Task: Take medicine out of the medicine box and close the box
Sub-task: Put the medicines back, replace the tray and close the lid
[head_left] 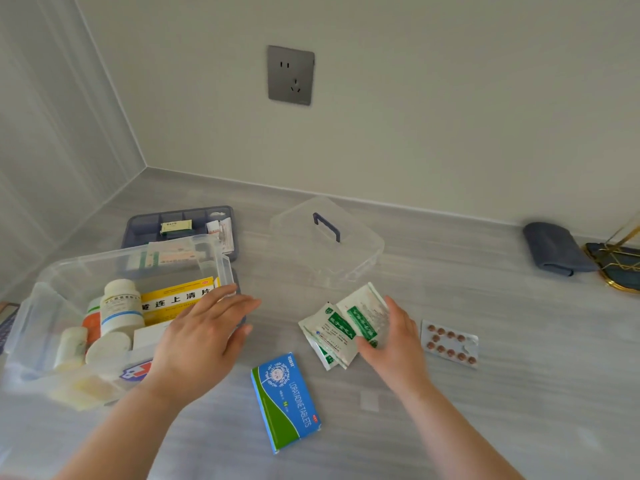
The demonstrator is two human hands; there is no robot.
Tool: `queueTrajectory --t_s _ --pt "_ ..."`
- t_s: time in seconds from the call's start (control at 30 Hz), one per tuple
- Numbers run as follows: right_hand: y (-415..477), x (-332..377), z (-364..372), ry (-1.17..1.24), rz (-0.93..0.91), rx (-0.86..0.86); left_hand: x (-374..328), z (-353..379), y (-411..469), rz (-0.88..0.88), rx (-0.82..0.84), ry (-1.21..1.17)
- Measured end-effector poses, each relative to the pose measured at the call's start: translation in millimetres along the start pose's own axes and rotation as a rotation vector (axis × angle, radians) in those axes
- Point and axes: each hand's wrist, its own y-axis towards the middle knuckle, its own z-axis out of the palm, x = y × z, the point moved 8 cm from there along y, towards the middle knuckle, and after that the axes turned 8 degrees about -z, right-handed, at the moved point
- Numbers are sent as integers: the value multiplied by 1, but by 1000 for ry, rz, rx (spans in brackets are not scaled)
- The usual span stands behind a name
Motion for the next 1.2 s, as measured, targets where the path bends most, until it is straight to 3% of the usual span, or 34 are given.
queueTrajectory --t_s 0.2,0.4,0.5,0.63,0.77,0.97,1.2 --pt "-39 -72 -38 -130 237 -5 -1 3 1 17 -27 28" --pt "-49 -76 -42 -323 234 49 0 6 0 29 -40 29" --pt "-36 -42 -38 -272 100 -26 0 5 -1 28 -51 20" --pt "-9 2 -2 -187 10 75 1 3 -1 31 -69 5" --pt "11 14 32 -134 194 227 3 3 -2 52 -97 -42" --pt "10 8 48 -10 383 316 2 4 0 99 -74 -43" --pt "8 8 59 174 428 337 5 3 -1 120 -44 -39"
